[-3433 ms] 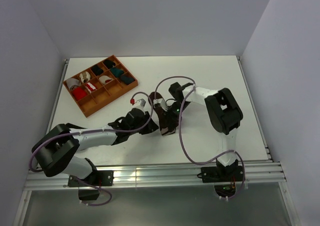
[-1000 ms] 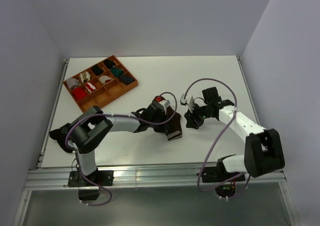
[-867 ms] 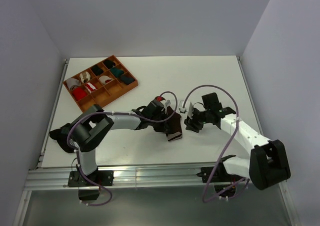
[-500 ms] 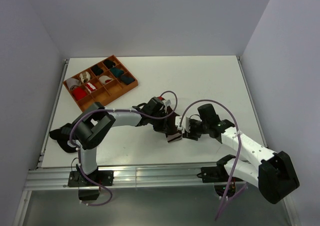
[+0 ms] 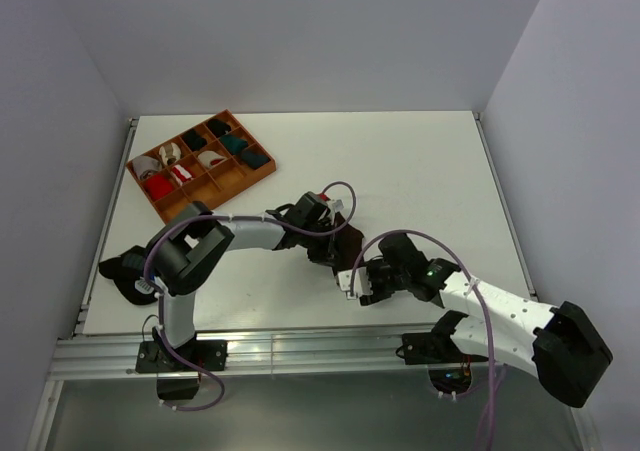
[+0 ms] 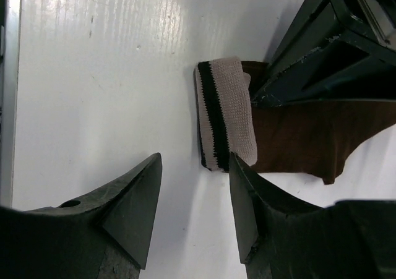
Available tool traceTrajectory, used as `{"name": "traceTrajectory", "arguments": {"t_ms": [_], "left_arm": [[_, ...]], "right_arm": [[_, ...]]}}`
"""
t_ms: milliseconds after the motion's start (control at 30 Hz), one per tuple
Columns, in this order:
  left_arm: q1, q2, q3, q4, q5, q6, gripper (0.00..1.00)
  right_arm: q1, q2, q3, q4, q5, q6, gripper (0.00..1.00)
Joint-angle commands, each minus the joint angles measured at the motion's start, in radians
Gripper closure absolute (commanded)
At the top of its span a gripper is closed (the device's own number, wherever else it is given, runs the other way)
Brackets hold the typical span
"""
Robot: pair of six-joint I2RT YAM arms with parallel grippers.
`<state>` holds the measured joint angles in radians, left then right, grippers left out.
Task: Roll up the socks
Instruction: Roll the sock at the center of the board.
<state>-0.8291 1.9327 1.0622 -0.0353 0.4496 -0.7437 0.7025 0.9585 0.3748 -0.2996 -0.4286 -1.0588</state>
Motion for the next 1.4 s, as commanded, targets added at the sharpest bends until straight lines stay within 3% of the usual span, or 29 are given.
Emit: {"name": "traceTrajectory", "arguments": {"t_ms": [0,400,900,1000,1133,1367], "left_arm": [[0.001,0.051,-0.005,-0.097,-0.022,0.040,1.00],[0.004,0.055,0.010,-0.121,-0.009,0.053,1.00],[0.007,0.063,0.010,-0.114,0.026,0.058,1.00],[0.008,0.066,0.005,-0.104,0.049,0.060,1.00],[0.008,0.060,-0.010,-0.083,0.060,0.055,1.00],[0.036,0.012,-0.080,-0.020,-0.015,0.004,1.00]], "right_arm": [[0.044,0.008,-0.014,0.089,0.056,-0.021,0.45],[0.101,0.123,-0.048,0.272,0.180,-0.052,0.47],[0.100,0.206,-0.040,0.336,0.214,-0.056,0.48],[0.097,0.232,-0.022,0.346,0.209,-0.040,0.53],[0.066,0.272,0.033,0.277,0.154,-0.003,0.69],[-0.061,0.318,0.231,-0.065,-0.060,0.010,0.79]]}}
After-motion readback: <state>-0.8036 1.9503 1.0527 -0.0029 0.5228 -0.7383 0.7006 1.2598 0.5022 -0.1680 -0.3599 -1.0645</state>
